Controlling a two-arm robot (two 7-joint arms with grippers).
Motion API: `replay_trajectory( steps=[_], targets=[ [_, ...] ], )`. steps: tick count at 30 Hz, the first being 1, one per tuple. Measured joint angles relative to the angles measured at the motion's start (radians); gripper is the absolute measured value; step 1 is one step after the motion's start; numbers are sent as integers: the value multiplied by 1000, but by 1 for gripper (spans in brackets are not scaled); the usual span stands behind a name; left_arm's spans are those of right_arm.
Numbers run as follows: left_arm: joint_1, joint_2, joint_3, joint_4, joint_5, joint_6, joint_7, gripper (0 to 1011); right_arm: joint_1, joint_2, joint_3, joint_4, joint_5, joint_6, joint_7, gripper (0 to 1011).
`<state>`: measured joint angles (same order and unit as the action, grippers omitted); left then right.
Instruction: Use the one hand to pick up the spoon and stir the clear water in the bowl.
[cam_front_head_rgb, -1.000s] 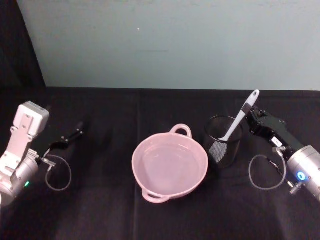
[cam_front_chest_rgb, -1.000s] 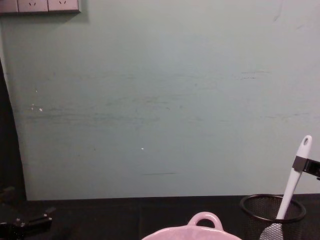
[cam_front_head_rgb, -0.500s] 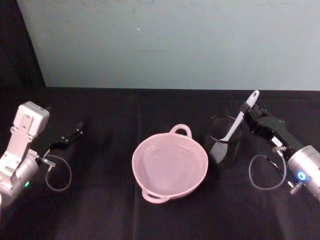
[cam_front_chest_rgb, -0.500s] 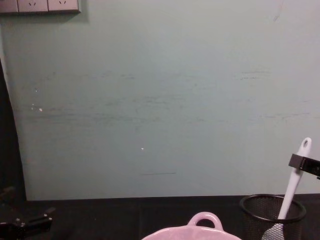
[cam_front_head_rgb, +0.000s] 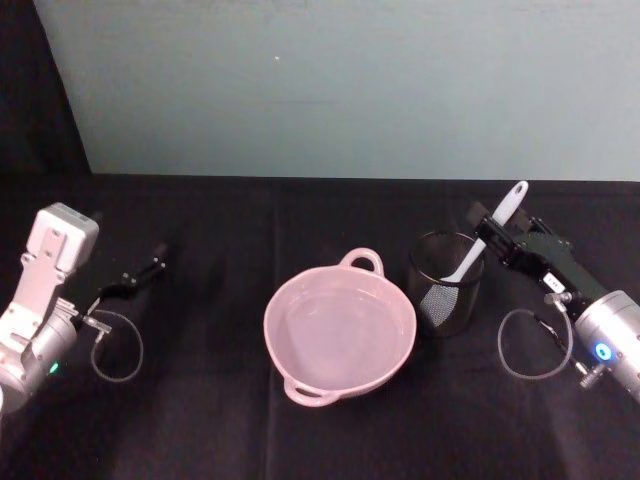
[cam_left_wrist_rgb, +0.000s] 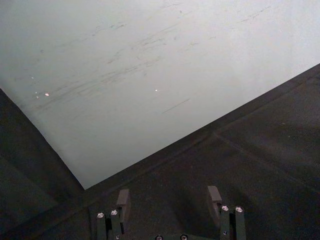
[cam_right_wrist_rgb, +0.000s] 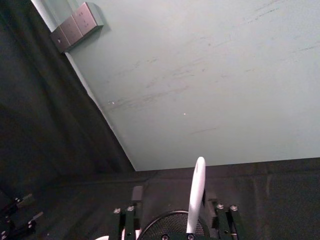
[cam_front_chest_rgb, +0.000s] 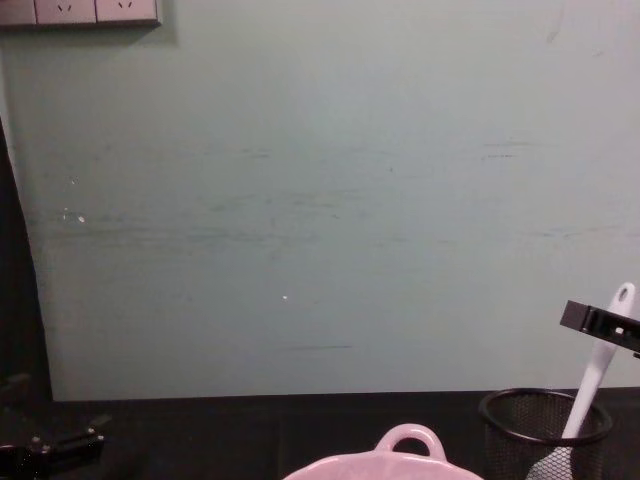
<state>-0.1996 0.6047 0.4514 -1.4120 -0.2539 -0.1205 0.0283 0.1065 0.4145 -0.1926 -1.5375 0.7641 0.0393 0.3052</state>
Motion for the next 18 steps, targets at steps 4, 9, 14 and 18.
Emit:
replay_trajectory(
  steps=[4, 9, 14, 18],
  targets=[
    [0, 0, 0, 0, 0, 0, 0, 1005, 0, 0, 0, 0, 0, 0, 0, 835],
    [0, 0, 0, 0, 0, 0, 0, 1005, 0, 0, 0, -1, -1, 0, 0, 961],
    [0, 0, 0, 0, 0, 0, 0, 1005, 0, 0, 0, -1, -1, 0, 0, 1002],
    [0, 0, 0, 0, 0, 0, 0, 1005, 0, 0, 0, -1, -1, 0, 0, 1002]
  ],
)
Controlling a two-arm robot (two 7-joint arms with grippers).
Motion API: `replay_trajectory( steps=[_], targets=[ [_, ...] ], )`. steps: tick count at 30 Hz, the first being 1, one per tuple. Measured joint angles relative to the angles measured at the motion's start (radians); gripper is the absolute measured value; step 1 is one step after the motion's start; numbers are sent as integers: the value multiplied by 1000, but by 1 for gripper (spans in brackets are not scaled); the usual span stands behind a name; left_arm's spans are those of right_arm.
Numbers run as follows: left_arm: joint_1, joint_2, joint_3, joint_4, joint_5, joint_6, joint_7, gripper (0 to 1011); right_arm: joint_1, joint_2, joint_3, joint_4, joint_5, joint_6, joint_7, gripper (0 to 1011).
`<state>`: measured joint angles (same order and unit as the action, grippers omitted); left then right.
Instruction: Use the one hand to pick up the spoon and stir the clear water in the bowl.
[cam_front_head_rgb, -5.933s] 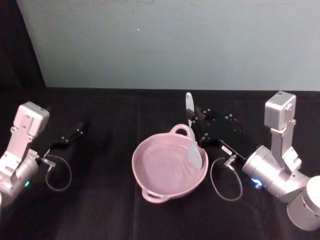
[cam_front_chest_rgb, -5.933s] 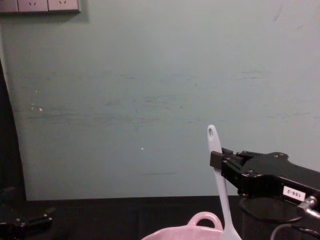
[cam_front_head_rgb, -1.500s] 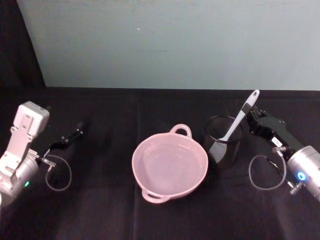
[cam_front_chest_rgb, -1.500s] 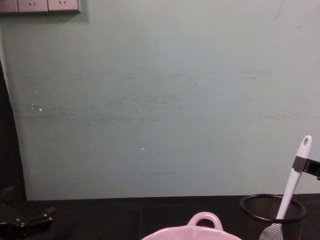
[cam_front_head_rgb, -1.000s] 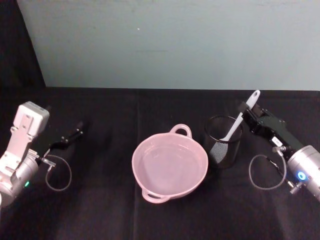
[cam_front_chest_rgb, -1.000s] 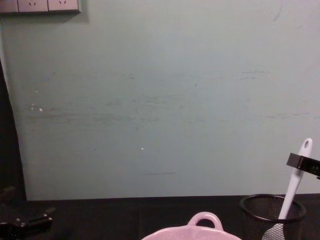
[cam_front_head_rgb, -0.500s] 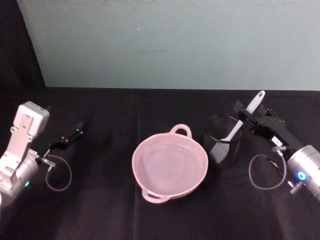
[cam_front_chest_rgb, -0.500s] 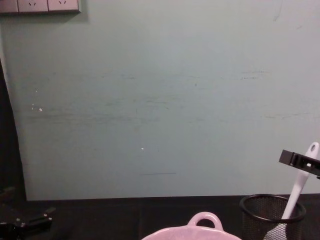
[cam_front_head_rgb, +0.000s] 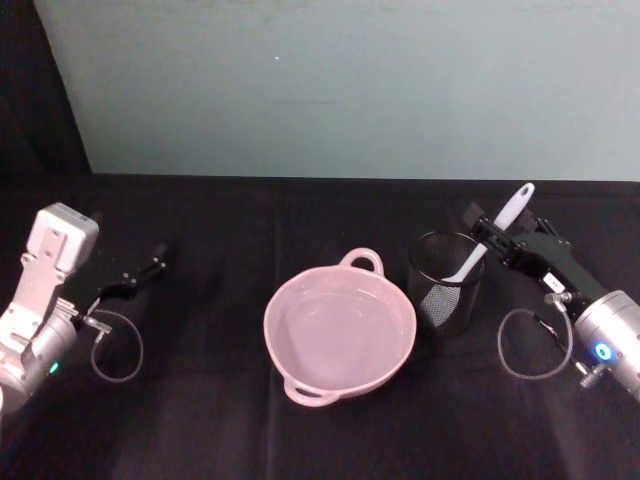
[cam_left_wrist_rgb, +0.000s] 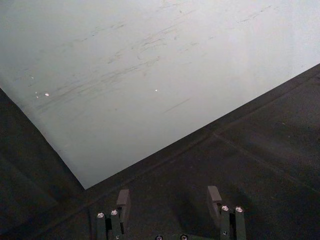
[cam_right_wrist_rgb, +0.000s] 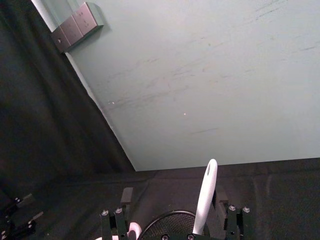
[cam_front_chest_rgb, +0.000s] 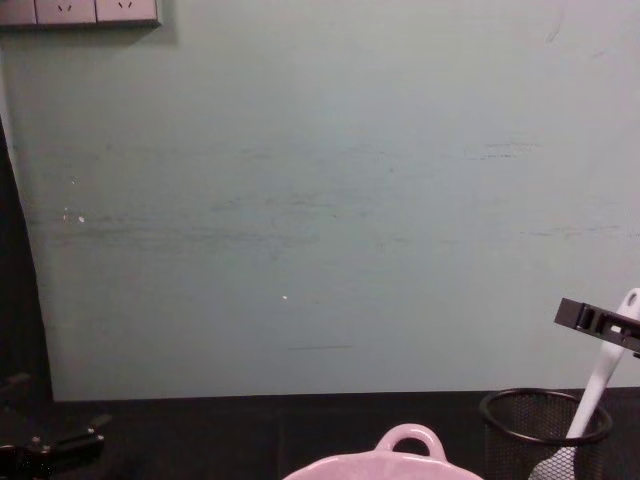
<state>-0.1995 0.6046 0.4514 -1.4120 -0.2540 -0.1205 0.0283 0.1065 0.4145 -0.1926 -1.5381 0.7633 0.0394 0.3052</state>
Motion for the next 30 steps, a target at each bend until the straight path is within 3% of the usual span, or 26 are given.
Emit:
replay_trajectory(
  steps=[6, 23, 26, 30],
  targets=[
    [0, 0, 0, 0, 0, 0, 0, 1005, 1, 4, -3, 1, -14, -1, -6, 1002],
    [0, 0, 0, 0, 0, 0, 0, 1005, -12, 36, -3, -18, -193, 1, -90, 1002],
    [0, 0, 0, 0, 0, 0, 0, 1005, -31, 52, -5, -50, -249, 9, -117, 1002],
    [0, 0, 0, 0, 0, 0, 0, 1005, -71, 65, 4, -109, -289, 31, -149, 1002]
  ],
)
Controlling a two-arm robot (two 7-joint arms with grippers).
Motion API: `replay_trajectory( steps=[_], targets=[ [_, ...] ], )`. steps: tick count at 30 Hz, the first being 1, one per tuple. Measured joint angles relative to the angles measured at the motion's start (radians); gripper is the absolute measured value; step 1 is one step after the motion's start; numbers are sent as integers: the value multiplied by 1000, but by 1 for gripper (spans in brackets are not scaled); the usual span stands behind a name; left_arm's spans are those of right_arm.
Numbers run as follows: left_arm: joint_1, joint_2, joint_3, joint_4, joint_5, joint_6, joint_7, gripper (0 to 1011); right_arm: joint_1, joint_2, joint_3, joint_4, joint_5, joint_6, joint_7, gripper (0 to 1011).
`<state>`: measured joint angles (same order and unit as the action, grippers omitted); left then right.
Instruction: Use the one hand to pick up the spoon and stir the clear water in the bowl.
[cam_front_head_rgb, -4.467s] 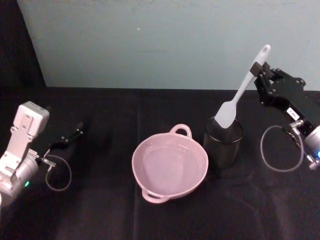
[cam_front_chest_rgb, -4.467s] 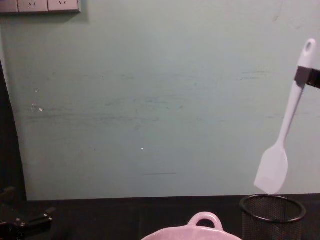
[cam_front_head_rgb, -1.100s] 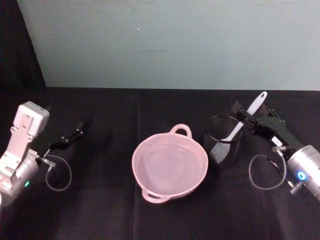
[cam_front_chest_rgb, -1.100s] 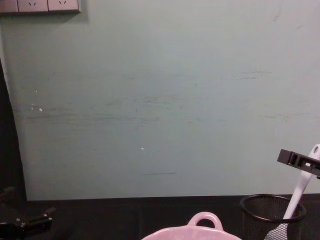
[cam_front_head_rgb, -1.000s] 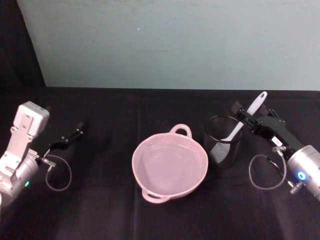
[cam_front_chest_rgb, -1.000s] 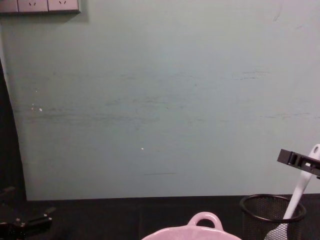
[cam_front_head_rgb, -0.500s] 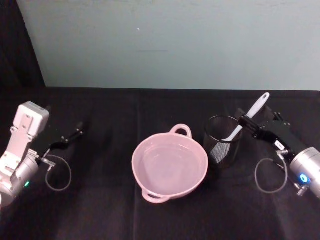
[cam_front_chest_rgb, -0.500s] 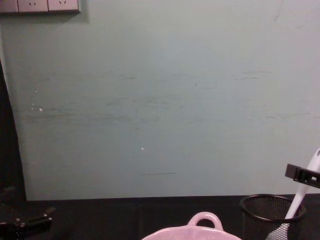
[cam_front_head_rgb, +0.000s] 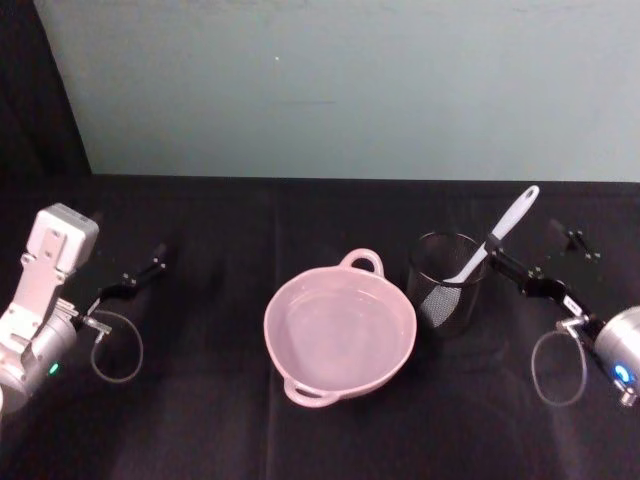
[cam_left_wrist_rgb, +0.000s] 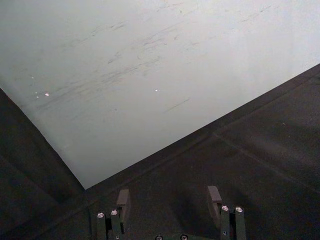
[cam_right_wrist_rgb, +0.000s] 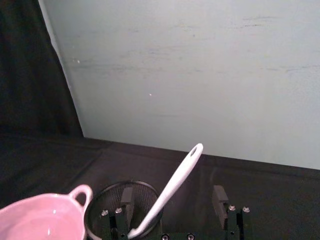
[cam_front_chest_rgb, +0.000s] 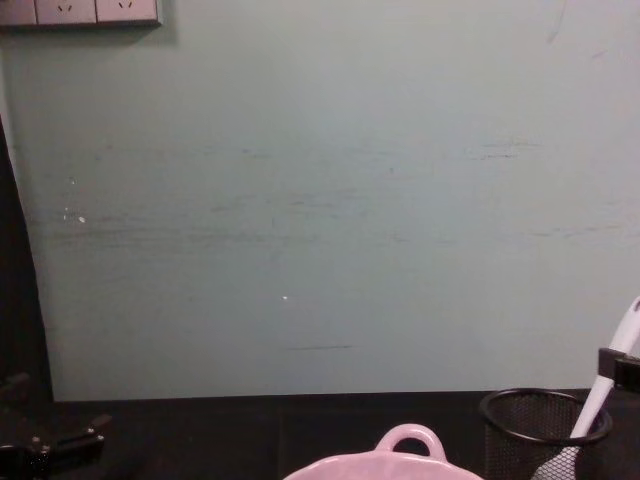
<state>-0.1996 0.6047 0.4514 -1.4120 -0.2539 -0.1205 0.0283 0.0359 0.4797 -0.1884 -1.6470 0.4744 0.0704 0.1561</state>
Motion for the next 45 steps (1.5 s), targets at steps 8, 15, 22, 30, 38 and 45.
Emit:
replay_trajectory(
  steps=[8, 15, 22, 30, 38, 45],
  targets=[
    [0, 0, 0, 0, 0, 0, 0, 1005, -111, 22, 30, -146, -86, 31, -83, 1002],
    [0, 0, 0, 0, 0, 0, 0, 1005, -202, 12, 46, -214, -207, -32, -175, 1002],
    [0, 0, 0, 0, 0, 0, 0, 1005, -254, -34, 66, -182, -284, -144, -239, 1003],
    [0, 0, 0, 0, 0, 0, 0, 1005, -262, -67, 80, -117, -310, -222, -247, 1003],
    [0, 0, 0, 0, 0, 0, 0, 1005, -244, -91, 81, -63, -324, -250, -225, 1002],
    [0, 0, 0, 0, 0, 0, 0, 1005, -247, -90, 81, -67, -324, -250, -225, 1003]
  ],
)
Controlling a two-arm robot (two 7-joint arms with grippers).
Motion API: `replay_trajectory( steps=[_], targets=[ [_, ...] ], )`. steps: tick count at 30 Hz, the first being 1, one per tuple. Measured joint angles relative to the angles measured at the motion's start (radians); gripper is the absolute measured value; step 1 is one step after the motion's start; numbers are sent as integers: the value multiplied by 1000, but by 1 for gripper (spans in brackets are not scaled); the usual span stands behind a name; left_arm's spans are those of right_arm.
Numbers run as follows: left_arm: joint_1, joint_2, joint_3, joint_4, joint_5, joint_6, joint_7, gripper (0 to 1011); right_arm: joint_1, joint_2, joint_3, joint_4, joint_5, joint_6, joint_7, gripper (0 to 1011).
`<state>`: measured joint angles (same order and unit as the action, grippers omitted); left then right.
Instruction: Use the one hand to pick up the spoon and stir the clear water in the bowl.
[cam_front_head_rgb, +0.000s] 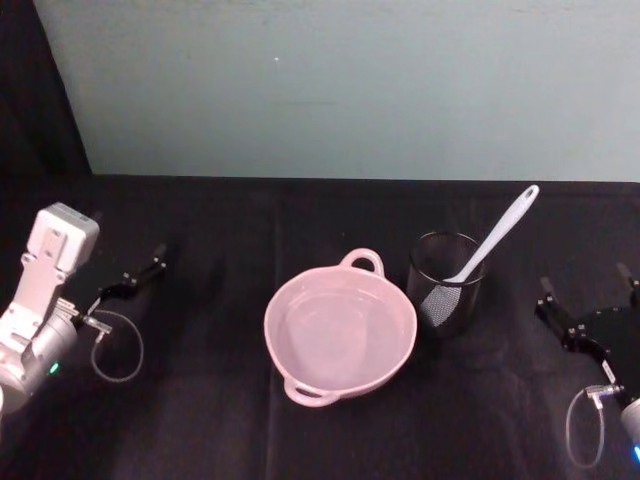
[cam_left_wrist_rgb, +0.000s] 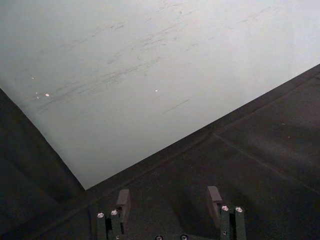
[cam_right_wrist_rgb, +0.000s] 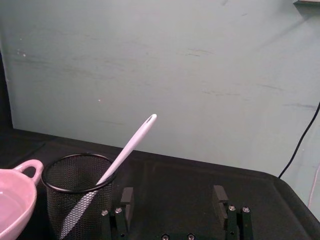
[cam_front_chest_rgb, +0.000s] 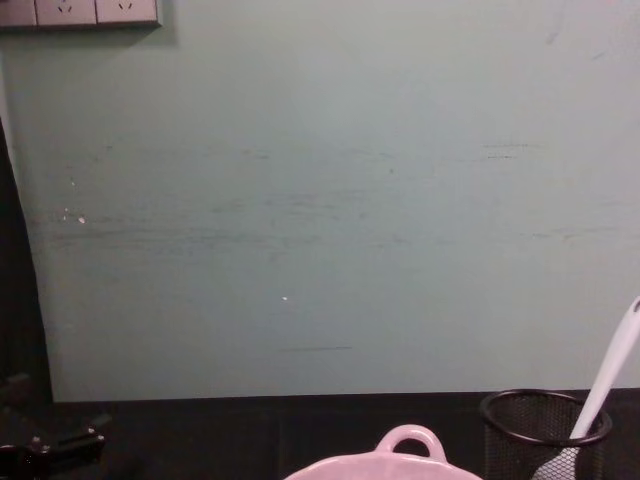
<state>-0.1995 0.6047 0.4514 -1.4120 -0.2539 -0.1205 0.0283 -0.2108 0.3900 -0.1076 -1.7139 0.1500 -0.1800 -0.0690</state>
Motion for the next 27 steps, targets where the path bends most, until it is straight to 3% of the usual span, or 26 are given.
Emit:
replay_trajectory(
  steps=[27],
  targets=[
    [0, 0, 0, 0, 0, 0, 0, 1005, -4, 3, 0, -7, -1, 0, -7, 1003]
  ],
)
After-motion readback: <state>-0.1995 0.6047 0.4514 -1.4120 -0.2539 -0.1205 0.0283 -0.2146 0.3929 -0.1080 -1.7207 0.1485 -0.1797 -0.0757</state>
